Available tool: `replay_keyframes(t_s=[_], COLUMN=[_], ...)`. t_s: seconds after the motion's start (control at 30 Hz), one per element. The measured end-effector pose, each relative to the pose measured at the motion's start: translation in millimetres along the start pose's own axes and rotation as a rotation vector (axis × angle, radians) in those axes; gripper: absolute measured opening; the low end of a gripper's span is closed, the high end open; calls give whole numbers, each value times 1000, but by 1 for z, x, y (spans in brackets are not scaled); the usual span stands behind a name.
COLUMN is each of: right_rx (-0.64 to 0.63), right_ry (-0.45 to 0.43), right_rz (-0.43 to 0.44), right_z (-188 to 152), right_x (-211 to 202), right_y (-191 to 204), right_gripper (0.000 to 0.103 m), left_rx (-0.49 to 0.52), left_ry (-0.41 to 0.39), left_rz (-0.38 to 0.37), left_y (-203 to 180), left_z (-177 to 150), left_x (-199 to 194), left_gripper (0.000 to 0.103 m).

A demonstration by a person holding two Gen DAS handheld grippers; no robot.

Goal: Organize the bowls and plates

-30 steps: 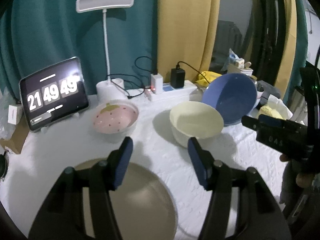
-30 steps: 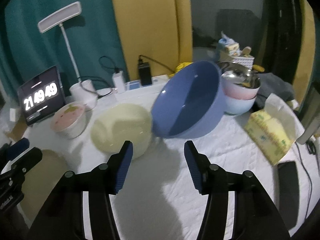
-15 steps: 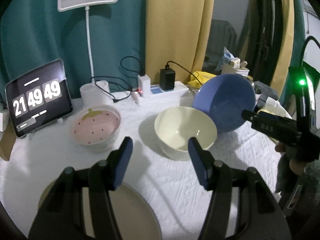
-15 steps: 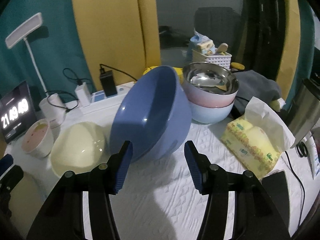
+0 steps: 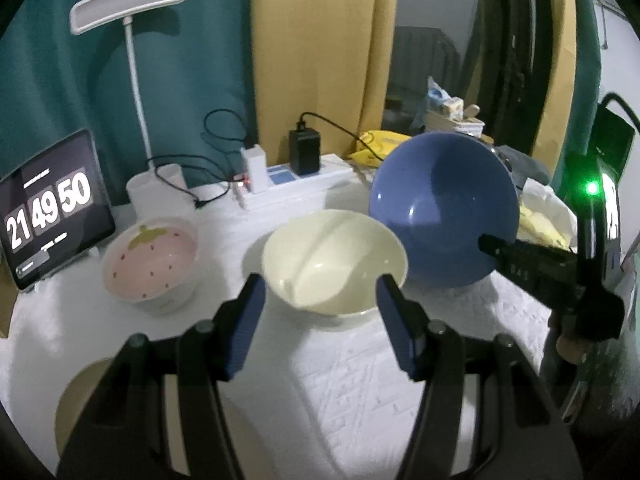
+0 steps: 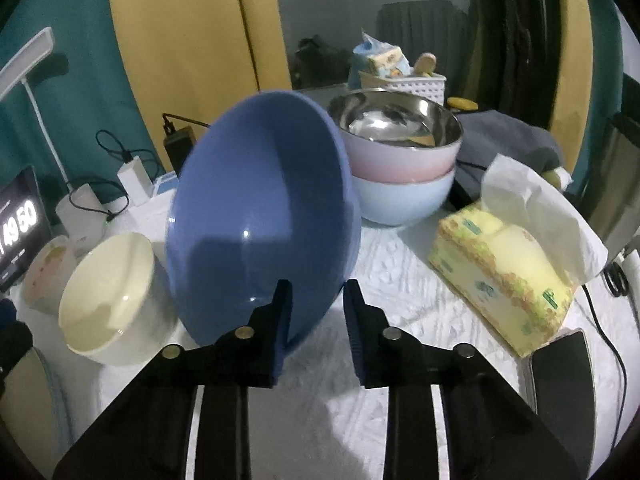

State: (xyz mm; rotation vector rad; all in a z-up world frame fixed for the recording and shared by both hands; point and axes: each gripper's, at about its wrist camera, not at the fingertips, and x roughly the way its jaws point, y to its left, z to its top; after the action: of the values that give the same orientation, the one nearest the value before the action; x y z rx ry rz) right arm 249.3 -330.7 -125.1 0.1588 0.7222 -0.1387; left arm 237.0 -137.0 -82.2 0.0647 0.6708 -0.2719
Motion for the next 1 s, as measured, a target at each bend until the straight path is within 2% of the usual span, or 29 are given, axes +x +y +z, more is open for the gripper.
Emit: replay_keyframes(t_s=[0.17, 0.3, 0.9, 0.97, 1.0], right_rx=[25, 27, 97, 109, 114], right_ry=[14, 18, 36, 40, 42], right_rz=[2, 17, 68, 72, 74], right_z=[-9, -17, -31, -32, -32], right_x=[2, -1, -7, -6, -5], right_y=[-21, -34, -80, -82, -83], right_gripper=[15, 14, 18, 19, 19], left_rx=[32, 54, 165, 167, 168], left_ry=[-1, 2, 21, 27, 29], left_rz=[-9, -18, -58, -69, -71], left_y=[-21, -39, -114, -118, -119], left_z=[4, 6, 5, 4, 4], left_x=[5, 10, 61, 67, 70], left_gripper=[59, 59, 59, 58, 54])
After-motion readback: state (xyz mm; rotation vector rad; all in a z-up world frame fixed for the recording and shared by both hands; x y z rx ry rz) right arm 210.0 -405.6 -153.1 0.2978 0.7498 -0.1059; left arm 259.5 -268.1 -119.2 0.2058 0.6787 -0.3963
